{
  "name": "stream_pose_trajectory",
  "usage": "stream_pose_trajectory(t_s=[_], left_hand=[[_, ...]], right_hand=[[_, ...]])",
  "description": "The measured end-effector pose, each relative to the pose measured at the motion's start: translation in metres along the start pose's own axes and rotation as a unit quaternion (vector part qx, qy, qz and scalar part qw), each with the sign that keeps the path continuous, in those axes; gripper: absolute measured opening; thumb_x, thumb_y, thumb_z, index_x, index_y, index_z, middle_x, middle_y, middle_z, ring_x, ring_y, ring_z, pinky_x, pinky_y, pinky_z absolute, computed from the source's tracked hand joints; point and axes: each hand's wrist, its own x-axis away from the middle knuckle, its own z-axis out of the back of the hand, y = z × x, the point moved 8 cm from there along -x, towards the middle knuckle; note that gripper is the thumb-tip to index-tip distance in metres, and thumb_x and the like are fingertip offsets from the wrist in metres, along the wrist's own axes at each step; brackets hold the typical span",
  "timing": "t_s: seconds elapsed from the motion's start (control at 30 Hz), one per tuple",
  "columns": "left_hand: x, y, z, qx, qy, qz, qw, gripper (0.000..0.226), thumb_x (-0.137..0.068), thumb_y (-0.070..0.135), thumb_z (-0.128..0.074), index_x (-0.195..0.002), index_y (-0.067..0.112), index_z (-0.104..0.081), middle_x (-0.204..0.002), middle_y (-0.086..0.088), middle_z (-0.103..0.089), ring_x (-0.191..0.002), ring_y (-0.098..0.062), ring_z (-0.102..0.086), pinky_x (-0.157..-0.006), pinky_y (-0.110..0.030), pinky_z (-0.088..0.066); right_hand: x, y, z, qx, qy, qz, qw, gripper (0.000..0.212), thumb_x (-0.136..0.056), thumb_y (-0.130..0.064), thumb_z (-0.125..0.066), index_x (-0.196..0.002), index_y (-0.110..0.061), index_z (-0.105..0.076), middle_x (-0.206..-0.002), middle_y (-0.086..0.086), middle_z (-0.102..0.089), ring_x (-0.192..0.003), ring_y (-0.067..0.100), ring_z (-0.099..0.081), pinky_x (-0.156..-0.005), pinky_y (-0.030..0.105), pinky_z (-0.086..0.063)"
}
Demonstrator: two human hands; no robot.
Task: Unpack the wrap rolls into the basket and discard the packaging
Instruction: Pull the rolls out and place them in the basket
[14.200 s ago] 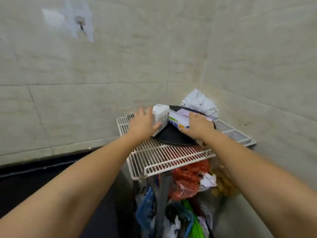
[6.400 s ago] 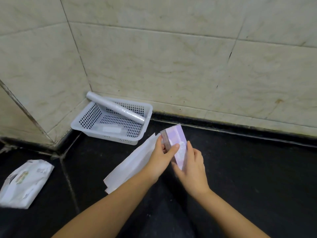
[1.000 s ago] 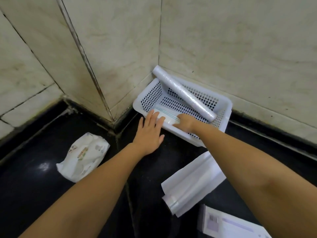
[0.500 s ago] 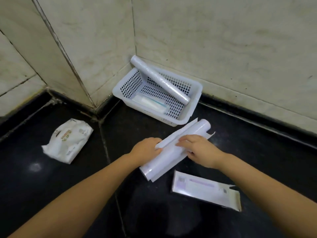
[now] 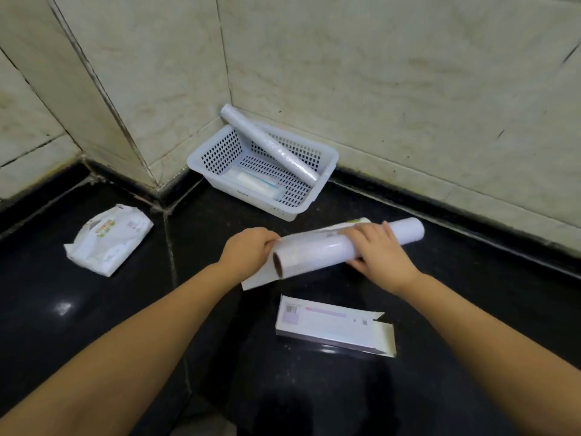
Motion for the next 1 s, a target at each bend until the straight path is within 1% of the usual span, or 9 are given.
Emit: stream_pose_trajectory(t_s=[0.1, 0.2, 0.33, 0.4, 0.47, 0.6, 0.7, 0.8, 1.0], left_hand=[[-0.001, 0.035, -0.012, -0.047, -0.047, -0.079, 0.995, 0.031, -0.093, 0.018, -0.045, -0.115, 0.025, -0.065, -0.12, -0.001, -0.064, -0.109, -0.024, -0.059, -0.089, -0.041, -0.049], [0.009, 0.064, -0.047, -0.048, -0.149, -0.147, 0.977, 0.034, -0.094, 0.019, -0.047, -0.124, 0.03, -0.059, -0.138, 0.005, -0.053, -0.125, -0.014, -0.05, -0.106, -0.034, -0.04], [0.022, 0.068, -0.076, 0.07, -0.294, -0.098, 0.948, 0.04, -0.084, 0.045, -0.057, -0.123, 0.035, -0.058, -0.13, 0.015, -0.057, -0.114, 0.0, -0.052, -0.099, -0.021, -0.04], [0.012, 0.059, -0.061, 0.156, -0.259, -0.064, 0.951, 0.039, -0.081, 0.05, -0.06, -0.116, 0.033, -0.063, -0.115, 0.02, -0.062, -0.105, 0.005, -0.055, -0.092, -0.016, -0.041], [-0.011, 0.045, -0.029, 0.199, -0.129, -0.06, 0.97, 0.025, -0.084, 0.038, -0.061, -0.106, 0.027, -0.069, -0.103, 0.013, -0.067, -0.098, -0.002, -0.062, -0.089, -0.023, -0.048], [-0.058, 0.003, 0.035, 0.039, 0.105, -0.095, 0.989, 0.026, -0.09, 0.027, -0.054, -0.111, 0.016, -0.065, -0.106, -0.005, -0.066, -0.1, -0.02, -0.059, -0.091, -0.037, -0.047], [-0.092, -0.045, 0.039, -0.086, 0.069, -0.039, 0.993, 0.035, -0.093, 0.04, -0.046, -0.118, 0.02, -0.058, -0.12, -0.003, -0.058, -0.119, -0.022, -0.049, -0.111, -0.043, -0.024], [-0.107, -0.071, 0.03, -0.104, 0.018, -0.055, 0.993, 0.042, -0.089, 0.056, -0.039, -0.103, 0.024, -0.062, -0.108, 0.003, -0.06, -0.113, -0.017, -0.049, -0.114, -0.039, -0.005], [-0.106, -0.07, 0.031, -0.096, 0.111, -0.12, 0.982, 0.058, -0.082, 0.065, -0.035, -0.083, 0.016, -0.065, -0.085, 0.0, -0.063, -0.089, -0.022, -0.057, -0.103, -0.034, -0.019]], right_hand=[[0.02, 0.042, 0.049, -0.101, 0.099, -0.068, 0.988, 0.053, -0.082, -0.025, -0.069, -0.128, -0.008, -0.049, -0.123, 0.016, -0.055, -0.11, 0.035, -0.052, -0.096, 0.044, -0.041], [0.022, 0.07, 0.08, -0.155, 0.15, -0.13, 0.968, 0.054, -0.083, -0.028, -0.067, -0.129, -0.01, -0.045, -0.121, 0.014, -0.055, -0.11, 0.031, -0.049, -0.085, 0.033, -0.037], [0.007, 0.075, 0.09, -0.171, 0.152, -0.139, 0.964, 0.055, -0.084, -0.03, -0.065, -0.131, -0.011, -0.043, -0.125, 0.015, -0.053, -0.112, 0.03, -0.048, -0.086, 0.03, -0.035], [-0.01, 0.066, 0.084, -0.156, 0.134, -0.125, 0.97, 0.055, -0.084, -0.03, -0.066, -0.13, -0.011, -0.044, -0.125, 0.015, -0.053, -0.112, 0.032, -0.048, -0.089, 0.036, -0.039], [-0.03, 0.056, 0.075, -0.143, 0.112, -0.11, 0.977, 0.056, -0.083, -0.032, -0.066, -0.131, -0.01, -0.045, -0.125, 0.016, -0.053, -0.113, 0.034, -0.049, -0.093, 0.042, -0.042], [-0.089, 0.032, 0.068, -0.144, 0.102, -0.104, 0.979, 0.058, -0.085, -0.034, -0.064, -0.134, -0.012, -0.043, -0.125, 0.017, -0.054, -0.112, 0.036, -0.049, -0.091, 0.044, -0.043], [-0.147, 0.007, 0.076, -0.154, 0.119, -0.091, 0.977, 0.061, -0.087, -0.039, -0.059, -0.139, -0.018, -0.037, -0.123, 0.018, -0.053, -0.11, 0.035, -0.049, -0.09, 0.043, -0.044], [-0.213, -0.027, 0.088, -0.159, 0.143, -0.055, 0.975, 0.063, -0.088, -0.046, -0.053, -0.142, -0.02, -0.032, -0.116, 0.02, -0.054, -0.104, 0.035, -0.049, -0.085, 0.041, -0.042], [-0.313, -0.077, 0.031, -0.212, 0.056, -0.066, 0.973, 0.058, -0.091, -0.043, -0.05, -0.139, -0.017, -0.033, -0.116, 0.022, -0.053, -0.101, 0.036, -0.051, -0.077, 0.038, -0.042]])
